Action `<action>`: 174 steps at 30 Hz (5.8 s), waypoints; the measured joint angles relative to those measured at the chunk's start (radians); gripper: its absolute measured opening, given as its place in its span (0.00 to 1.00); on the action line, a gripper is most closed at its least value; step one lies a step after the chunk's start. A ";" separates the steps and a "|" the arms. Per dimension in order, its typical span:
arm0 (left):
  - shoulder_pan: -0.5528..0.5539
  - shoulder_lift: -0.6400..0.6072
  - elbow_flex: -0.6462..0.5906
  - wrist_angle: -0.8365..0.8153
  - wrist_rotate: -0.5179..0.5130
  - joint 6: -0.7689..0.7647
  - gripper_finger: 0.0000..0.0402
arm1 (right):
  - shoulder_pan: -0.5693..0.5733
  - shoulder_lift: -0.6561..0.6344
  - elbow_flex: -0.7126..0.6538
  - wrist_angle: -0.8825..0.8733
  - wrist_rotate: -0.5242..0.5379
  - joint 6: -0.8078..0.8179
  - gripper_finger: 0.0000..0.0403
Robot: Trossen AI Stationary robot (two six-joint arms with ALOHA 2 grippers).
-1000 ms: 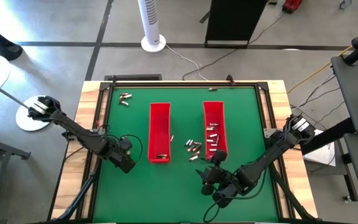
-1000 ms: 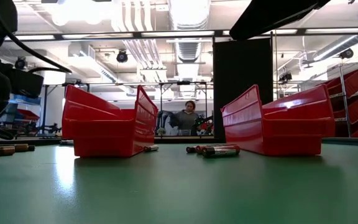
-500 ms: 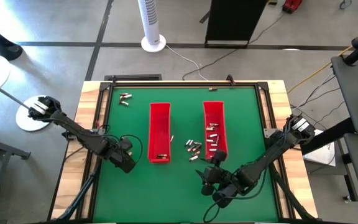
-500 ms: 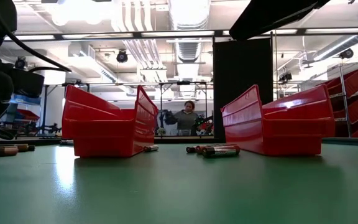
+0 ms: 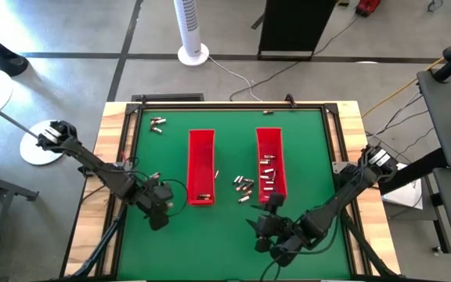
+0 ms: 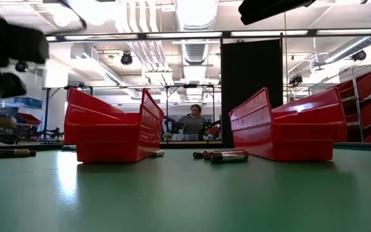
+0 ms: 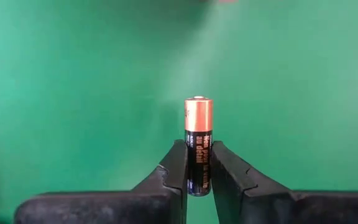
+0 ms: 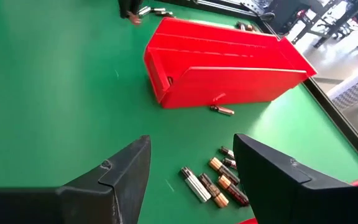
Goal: Sort batteries
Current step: Put the brown battery into the left red bin
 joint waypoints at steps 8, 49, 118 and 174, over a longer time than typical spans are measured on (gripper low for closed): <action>-0.183 0.118 0.162 -0.001 -0.035 -0.062 0.06 | 0.017 0.000 0.009 0.018 -0.002 -0.007 0.59; 0.019 0.884 0.593 0.661 -0.093 0.498 0.07 | 0.008 0.299 0.008 0.391 -0.328 -0.089 0.55; 0.061 0.817 0.436 0.792 -0.248 0.592 0.07 | 0.043 0.142 -0.003 0.096 -0.278 -0.028 0.52; 0.668 0.398 0.449 -0.097 0.022 0.955 0.07 | 0.034 0.138 -0.028 0.107 -0.266 0.105 0.49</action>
